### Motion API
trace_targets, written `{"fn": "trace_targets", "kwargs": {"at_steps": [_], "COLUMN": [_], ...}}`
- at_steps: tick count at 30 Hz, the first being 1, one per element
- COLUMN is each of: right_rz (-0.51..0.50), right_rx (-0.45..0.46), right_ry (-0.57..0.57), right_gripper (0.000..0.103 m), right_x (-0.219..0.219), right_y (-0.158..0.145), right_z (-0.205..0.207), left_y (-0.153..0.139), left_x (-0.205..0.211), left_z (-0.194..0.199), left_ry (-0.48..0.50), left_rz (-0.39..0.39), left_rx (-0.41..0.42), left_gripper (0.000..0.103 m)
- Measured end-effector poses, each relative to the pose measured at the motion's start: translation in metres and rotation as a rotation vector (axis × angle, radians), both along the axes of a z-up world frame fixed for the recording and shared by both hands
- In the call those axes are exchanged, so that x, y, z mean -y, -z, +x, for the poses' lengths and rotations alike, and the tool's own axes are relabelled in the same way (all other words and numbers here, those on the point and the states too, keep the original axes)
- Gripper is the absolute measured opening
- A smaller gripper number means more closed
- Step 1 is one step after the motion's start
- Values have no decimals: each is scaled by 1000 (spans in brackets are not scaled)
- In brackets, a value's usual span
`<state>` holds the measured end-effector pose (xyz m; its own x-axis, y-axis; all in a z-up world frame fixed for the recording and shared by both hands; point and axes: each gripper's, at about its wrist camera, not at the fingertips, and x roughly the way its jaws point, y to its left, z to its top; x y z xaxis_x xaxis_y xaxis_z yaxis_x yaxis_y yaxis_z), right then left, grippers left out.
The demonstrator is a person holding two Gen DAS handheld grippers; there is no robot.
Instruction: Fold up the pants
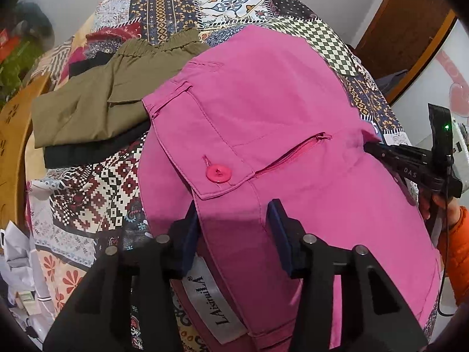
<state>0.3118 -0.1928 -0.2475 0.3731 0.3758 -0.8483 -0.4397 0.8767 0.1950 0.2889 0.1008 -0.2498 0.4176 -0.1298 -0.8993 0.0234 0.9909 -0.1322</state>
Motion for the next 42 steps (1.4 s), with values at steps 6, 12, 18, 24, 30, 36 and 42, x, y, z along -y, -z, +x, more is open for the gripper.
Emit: {"fn": "trace_targets", "kwargs": {"at_steps": [6,12,18,24,30,36,42], "right_rz": [-39,-68,-83,-12,31,28,40], "right_rx": [3,0,31,55,73,9,-73], "right_ry": [12,7,-10,51,136,146,101], "right_gripper": [3,3,9,33,40,40,41], "right_x": [2,2,12,36,43,35,17], "right_y": [6,4,-20,-48,-51,-21,12], "right_z": [0,2,-18,-14,12,35,46], "left_y": [0,-3,-25,-35,-21,0,5], "left_x": [-6,-19,-34,-38,-38,-39,-37], "left_z": [-6,-14,-25,-5,23,42,44], "left_ry": [-13,-45,-82,-104,-103,-101,-88], "left_rz": [36,30,17,15,-10,-35,-45], "left_rx": [13,7,51,75,57,2,-1], "left_gripper": [47,47,46,51,60,60,63]}}
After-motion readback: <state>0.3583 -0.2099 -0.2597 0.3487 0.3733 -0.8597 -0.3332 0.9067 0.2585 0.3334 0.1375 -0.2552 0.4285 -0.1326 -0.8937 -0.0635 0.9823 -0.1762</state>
